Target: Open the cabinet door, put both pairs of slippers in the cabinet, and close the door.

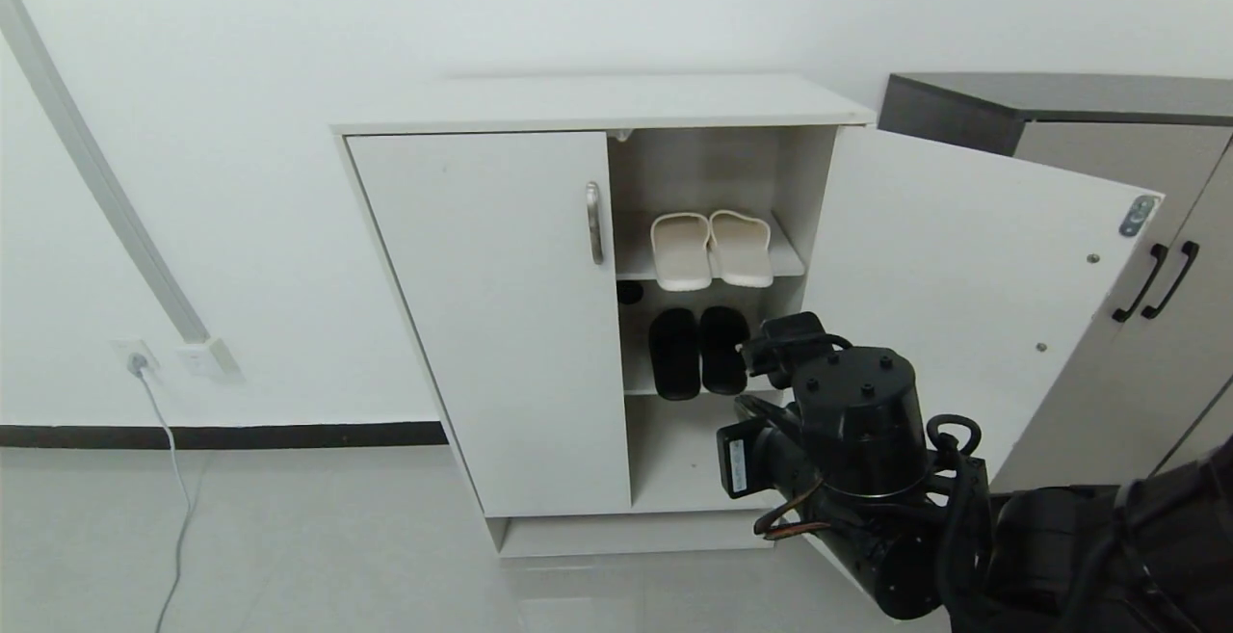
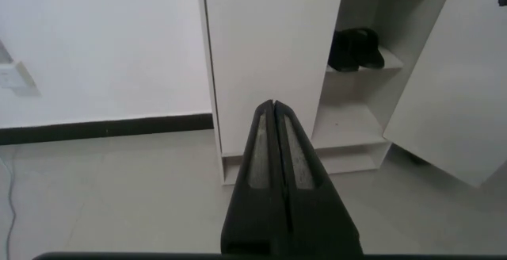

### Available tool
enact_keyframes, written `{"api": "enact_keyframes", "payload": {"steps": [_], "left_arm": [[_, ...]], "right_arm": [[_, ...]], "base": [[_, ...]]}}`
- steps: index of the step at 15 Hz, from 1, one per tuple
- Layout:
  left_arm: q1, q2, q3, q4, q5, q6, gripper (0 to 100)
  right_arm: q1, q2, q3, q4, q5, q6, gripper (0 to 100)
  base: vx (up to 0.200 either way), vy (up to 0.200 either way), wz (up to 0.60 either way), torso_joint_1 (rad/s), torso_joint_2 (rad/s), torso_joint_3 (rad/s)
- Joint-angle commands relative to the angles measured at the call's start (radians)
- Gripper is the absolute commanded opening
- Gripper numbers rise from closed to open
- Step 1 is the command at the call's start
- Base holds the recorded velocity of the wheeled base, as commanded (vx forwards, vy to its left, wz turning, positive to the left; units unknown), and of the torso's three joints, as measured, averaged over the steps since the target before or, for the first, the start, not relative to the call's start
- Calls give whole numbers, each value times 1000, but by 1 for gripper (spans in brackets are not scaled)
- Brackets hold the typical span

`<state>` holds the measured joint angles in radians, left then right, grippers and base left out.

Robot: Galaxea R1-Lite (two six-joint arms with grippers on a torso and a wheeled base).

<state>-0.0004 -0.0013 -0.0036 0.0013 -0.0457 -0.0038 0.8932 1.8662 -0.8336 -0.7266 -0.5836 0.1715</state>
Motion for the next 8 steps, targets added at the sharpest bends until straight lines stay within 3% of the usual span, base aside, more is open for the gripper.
{"api": "enact_keyframes", "payload": {"steps": [1, 8], "left_arm": [[0, 1, 1, 0, 0, -1, 0], [0, 1, 1, 0, 0, -1, 0]], "right_arm": [[0, 1, 4, -1, 1, -1, 0], [1, 14, 4, -2, -4, 0, 0]], "base": [[0, 0, 0, 100, -486, -359], [0, 0, 0, 127, -461, -337]]}}
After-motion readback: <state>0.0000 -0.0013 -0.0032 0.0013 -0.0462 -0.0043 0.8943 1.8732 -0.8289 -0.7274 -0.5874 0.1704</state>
